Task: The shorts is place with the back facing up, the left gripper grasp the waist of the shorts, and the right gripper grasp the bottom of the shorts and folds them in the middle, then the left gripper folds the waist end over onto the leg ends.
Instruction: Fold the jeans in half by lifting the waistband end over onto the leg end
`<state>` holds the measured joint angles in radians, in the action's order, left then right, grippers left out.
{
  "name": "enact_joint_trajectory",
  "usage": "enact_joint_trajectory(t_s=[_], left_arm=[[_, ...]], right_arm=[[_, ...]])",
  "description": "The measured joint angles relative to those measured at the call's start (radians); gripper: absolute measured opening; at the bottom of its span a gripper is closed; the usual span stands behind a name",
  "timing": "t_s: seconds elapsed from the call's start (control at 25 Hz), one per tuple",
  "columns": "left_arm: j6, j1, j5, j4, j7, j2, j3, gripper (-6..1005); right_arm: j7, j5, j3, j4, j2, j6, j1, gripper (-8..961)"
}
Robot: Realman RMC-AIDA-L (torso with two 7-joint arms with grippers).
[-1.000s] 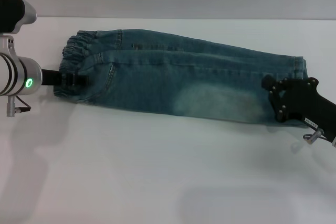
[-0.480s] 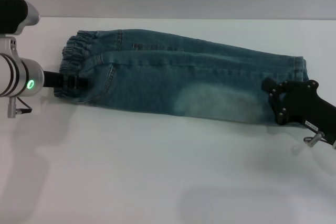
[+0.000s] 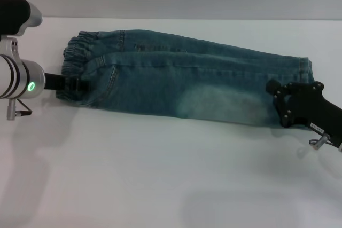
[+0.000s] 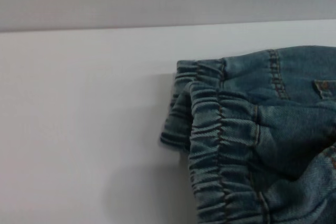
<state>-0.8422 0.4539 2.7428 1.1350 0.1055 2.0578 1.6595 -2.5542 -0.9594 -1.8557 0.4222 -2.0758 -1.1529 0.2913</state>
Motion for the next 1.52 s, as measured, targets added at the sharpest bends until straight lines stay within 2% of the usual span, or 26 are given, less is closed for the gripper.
enact_joint_trajectory(t_s=[0.2, 0.4, 0.52, 0.84, 1.04, 1.52], left_arm=[[0.034, 0.005, -0.002, -0.027, 0.014, 0.002, -0.002, 762], [0.047, 0.009, -0.013, -0.041, 0.014, 0.003, 0.003, 546], [0.047, 0.008, -0.020, -0.040, 0.013, 0.003, 0.005, 513], [0.051, -0.033, -0.066, 0.058, 0.011, 0.005, -0.002, 379], [0.060, -0.040, -0.085, 0.069, 0.015, 0.003, -0.004, 145], [0.049, -0.048, -0.093, 0.103, 0.017, 0.002, -0.012, 23]], right_arm=[[0.001, -0.001, 0.000, 0.004, 0.000, -0.004, -0.003, -1], [0.002, -0.001, -0.004, 0.006, 0.002, -0.013, -0.008, -2], [0.002, -0.001, -0.006, 0.006, 0.002, -0.013, -0.010, -2], [0.003, 0.001, -0.005, 0.000, 0.002, -0.013, -0.005, -2], [0.003, 0.005, -0.008, 0.000, 0.002, -0.013, -0.008, -2], [0.003, 0.007, -0.010, 0.000, 0.002, -0.012, -0.010, -2]])
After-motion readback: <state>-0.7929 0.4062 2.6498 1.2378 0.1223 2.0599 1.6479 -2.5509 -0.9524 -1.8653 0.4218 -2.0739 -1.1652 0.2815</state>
